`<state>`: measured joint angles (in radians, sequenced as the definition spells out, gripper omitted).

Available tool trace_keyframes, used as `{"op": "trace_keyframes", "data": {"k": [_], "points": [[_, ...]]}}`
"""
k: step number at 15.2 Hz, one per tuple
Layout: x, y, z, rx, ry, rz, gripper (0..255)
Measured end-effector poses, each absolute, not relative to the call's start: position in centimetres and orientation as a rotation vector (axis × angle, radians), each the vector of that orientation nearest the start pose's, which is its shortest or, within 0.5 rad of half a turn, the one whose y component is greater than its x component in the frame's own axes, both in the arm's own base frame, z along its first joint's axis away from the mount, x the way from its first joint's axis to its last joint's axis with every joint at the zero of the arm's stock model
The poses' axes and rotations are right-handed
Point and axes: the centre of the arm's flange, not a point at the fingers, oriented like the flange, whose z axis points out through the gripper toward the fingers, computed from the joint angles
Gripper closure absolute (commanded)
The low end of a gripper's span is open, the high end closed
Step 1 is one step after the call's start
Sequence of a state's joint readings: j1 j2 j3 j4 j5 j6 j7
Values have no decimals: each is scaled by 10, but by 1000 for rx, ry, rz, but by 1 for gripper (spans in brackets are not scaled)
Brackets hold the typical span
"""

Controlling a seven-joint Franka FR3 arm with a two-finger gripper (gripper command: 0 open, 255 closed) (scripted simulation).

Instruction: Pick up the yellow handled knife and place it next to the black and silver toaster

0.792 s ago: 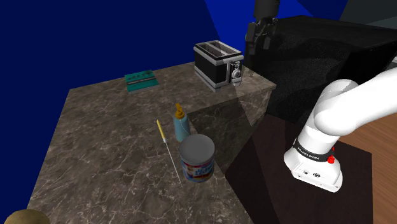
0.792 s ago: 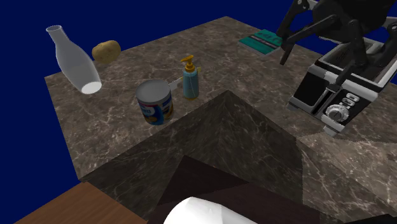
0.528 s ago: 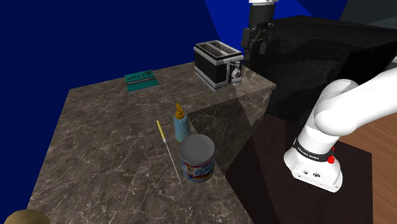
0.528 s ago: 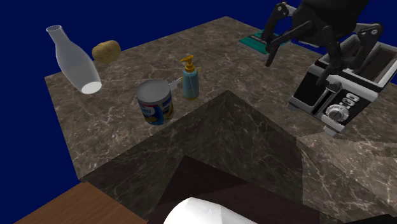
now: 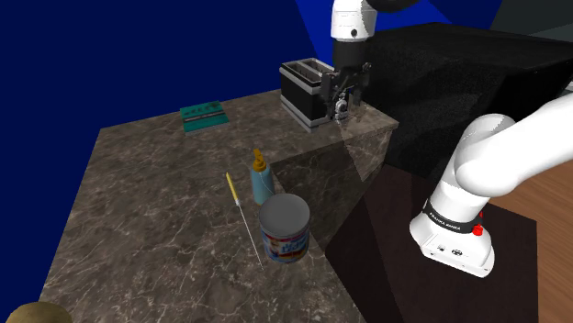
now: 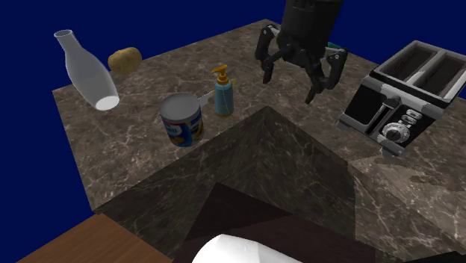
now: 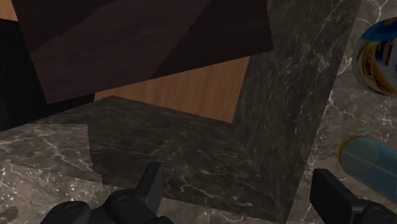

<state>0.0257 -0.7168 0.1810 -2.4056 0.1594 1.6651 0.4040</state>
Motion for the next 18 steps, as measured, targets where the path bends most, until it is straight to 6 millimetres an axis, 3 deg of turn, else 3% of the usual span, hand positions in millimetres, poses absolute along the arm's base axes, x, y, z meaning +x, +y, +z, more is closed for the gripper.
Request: {"op": "trace_keyframes", "data": {"k": [14, 18], "points": [[369, 251, 457, -3080, 567, 14, 0], [391, 294, 429, -3075, 612, -2, 0]]}}
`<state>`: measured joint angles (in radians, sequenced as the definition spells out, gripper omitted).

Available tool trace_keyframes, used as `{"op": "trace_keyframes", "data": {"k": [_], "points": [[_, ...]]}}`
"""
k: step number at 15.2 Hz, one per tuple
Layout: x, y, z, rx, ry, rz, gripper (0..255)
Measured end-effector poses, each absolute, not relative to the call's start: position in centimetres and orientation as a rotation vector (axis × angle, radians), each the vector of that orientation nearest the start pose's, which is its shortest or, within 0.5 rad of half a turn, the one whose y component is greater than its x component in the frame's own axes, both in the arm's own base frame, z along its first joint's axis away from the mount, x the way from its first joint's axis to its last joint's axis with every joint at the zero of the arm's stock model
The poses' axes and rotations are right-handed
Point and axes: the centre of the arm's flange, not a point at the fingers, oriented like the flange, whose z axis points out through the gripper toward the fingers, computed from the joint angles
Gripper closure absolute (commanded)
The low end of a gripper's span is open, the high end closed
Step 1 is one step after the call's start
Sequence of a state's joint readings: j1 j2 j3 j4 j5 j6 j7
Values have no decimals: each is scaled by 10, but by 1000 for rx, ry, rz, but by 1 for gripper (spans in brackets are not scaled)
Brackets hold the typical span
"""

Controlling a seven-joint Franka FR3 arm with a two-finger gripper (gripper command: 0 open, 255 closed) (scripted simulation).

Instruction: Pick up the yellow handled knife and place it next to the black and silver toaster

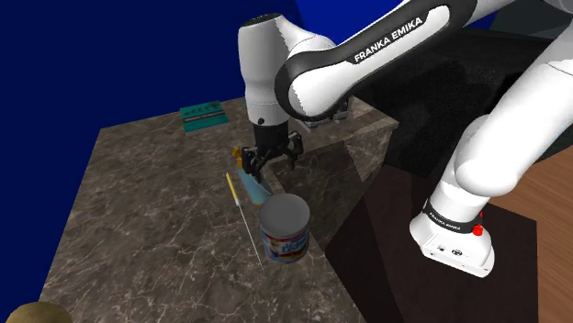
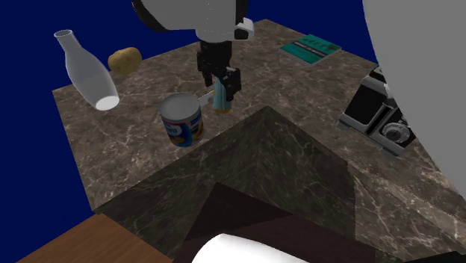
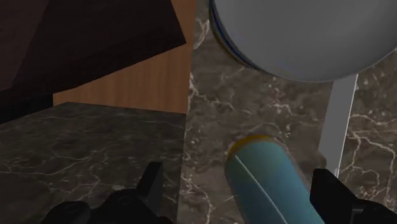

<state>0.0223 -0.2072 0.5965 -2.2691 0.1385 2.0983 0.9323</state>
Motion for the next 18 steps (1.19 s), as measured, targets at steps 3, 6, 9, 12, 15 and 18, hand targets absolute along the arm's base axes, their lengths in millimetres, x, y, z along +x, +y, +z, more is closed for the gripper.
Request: {"op": "trace_keyframes", "data": {"k": [3, 6, 9, 12, 15, 18], "points": [[406, 327, 409, -3072, 647, -10, 0], [419, 357, 391, -3068, 683, -18, 0], [432, 388, 373, -3064, 714, -28, 0], [433, 393, 357, -3062, 724, -31, 0], [435, 392, 340, -3062, 725, -32, 0], [435, 392, 328, -3062, 725, -31, 0]]}}
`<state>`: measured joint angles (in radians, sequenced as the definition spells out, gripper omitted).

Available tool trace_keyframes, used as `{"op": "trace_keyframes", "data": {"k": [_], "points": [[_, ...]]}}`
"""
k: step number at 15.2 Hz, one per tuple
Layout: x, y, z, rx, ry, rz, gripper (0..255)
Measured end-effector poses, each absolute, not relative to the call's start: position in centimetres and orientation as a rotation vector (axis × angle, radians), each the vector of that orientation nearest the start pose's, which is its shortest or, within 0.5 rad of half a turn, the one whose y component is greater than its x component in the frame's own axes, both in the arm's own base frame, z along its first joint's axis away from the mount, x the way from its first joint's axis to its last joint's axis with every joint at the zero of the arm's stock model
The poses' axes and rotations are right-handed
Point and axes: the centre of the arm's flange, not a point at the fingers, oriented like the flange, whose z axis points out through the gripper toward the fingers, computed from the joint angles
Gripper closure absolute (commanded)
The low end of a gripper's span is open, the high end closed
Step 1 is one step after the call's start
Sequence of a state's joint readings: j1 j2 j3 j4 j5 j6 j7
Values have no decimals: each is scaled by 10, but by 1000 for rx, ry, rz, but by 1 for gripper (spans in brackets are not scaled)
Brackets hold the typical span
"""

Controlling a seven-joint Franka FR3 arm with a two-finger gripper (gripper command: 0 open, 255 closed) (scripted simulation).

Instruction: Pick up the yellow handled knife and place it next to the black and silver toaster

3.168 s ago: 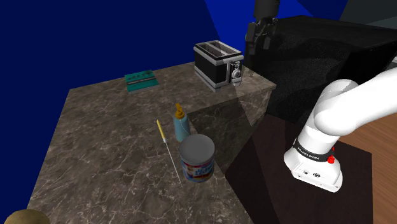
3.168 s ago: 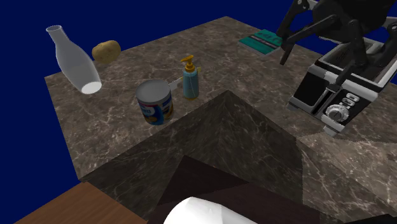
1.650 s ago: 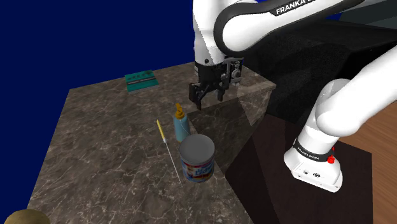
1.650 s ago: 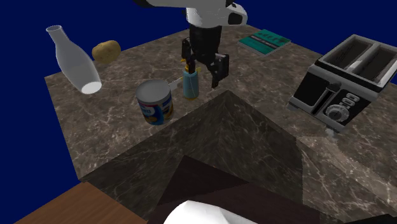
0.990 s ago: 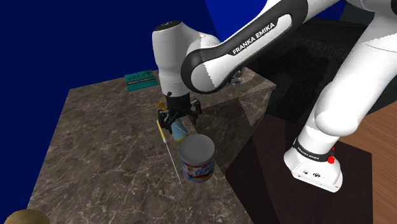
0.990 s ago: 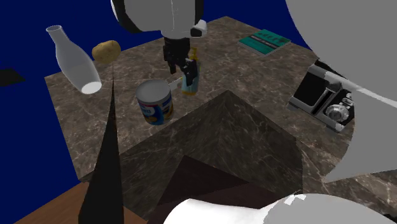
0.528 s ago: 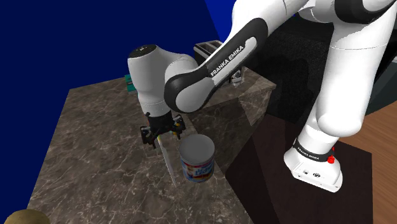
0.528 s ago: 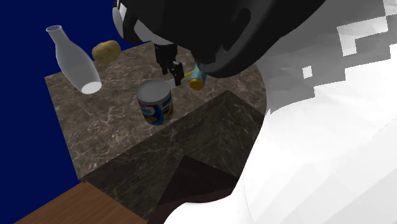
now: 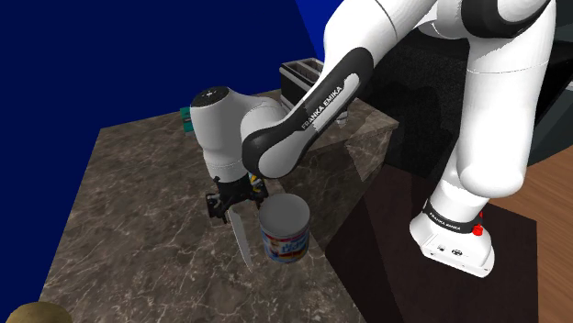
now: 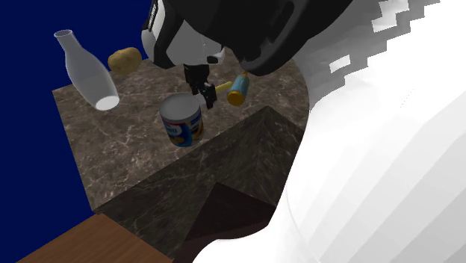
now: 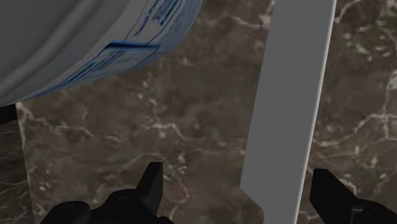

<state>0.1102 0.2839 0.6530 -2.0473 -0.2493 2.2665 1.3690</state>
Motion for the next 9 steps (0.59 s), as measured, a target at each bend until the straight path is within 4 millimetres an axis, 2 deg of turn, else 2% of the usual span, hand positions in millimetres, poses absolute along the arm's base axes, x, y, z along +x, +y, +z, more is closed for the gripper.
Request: {"op": "trace_keyframes", "data": {"k": [5, 6, 9], "points": [[435, 392, 326, -3062, 725, -32, 0], [435, 392, 326, -3062, 725, -32, 255], [435, 393, 327, -3061, 724, -34, 255]]}}
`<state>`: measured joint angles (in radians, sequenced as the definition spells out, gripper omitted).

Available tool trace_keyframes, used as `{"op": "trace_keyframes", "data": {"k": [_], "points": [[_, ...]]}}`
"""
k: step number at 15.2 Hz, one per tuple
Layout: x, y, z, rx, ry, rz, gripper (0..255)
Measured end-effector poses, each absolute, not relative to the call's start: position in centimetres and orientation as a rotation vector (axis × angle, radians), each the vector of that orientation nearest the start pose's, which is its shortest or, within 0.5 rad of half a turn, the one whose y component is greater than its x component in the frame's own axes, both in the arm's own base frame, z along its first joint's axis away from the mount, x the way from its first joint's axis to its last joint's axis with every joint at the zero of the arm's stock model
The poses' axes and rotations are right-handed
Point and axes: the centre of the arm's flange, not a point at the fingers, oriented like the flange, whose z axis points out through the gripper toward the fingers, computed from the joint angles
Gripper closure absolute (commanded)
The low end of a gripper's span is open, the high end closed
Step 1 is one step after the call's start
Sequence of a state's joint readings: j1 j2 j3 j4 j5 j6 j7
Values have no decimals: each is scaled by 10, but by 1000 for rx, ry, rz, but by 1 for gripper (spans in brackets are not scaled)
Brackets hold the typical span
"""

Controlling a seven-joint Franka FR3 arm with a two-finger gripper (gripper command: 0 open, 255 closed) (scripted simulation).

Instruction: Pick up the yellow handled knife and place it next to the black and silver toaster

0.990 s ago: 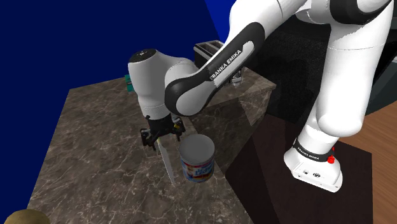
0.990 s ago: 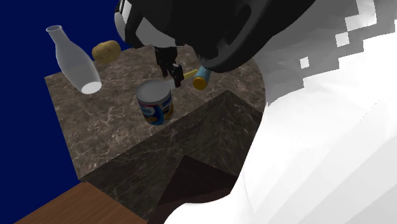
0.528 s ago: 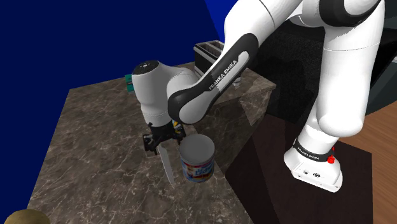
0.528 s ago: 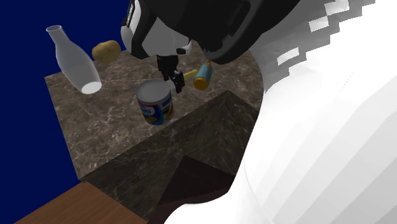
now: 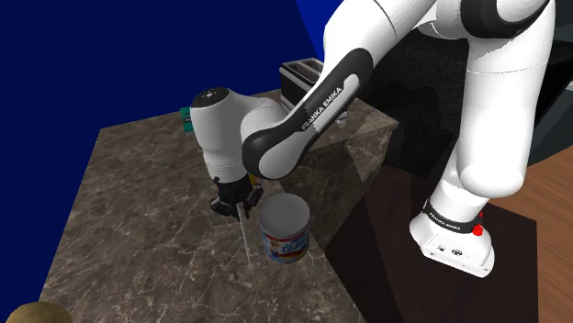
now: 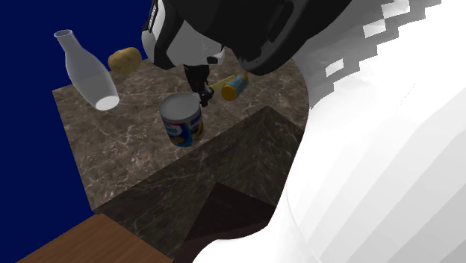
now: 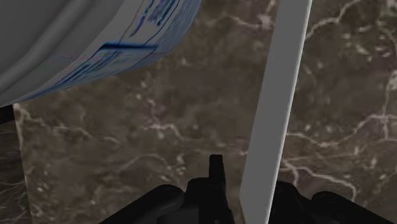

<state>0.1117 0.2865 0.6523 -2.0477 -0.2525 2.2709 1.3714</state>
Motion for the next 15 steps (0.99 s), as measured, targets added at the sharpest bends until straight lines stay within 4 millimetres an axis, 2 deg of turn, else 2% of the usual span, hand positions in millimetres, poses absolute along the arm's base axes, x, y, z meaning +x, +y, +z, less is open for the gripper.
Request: {"op": "trace_keyframes", "data": {"k": [8, 15], "points": [[435, 392, 329, -3062, 725, -32, 255], [435, 392, 363, -3061, 725, -33, 255]]}}
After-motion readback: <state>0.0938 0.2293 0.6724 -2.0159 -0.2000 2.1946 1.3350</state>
